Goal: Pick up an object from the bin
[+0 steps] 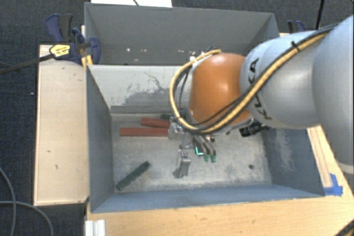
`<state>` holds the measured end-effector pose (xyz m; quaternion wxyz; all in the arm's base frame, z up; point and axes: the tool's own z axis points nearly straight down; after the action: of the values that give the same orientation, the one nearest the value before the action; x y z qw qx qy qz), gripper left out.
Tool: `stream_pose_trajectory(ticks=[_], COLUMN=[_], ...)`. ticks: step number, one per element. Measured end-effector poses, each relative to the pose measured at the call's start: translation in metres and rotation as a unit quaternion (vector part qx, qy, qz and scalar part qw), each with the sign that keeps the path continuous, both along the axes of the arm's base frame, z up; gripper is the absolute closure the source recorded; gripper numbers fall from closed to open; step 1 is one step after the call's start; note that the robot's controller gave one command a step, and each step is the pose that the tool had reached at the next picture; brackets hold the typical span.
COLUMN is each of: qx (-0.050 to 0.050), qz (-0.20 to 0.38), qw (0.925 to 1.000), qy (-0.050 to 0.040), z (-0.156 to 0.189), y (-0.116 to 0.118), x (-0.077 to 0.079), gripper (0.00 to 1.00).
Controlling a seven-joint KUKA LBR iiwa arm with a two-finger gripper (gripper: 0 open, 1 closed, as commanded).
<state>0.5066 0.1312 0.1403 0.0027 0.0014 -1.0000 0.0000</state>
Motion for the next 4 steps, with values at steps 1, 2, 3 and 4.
stream_pose_trajectory(ticks=[1, 2, 3, 4], qx=[0.000, 0.000, 0.001, 0.001], qz=[-0.002, 0.067, 0.197, 0.230], qw=[1.0000, 0.9977, 0.9803, 0.9731], qy=[-0.0035, -0.0060, -0.0035, -0.0036], z=[0.003, -0.013, -0.035, -0.070], y=[0.000, 0.025, 0.094, 0.059], x=[0.002, 0.018, 0.001, 0.004], gripper=[0.00, 0.00, 0.00, 1.00])
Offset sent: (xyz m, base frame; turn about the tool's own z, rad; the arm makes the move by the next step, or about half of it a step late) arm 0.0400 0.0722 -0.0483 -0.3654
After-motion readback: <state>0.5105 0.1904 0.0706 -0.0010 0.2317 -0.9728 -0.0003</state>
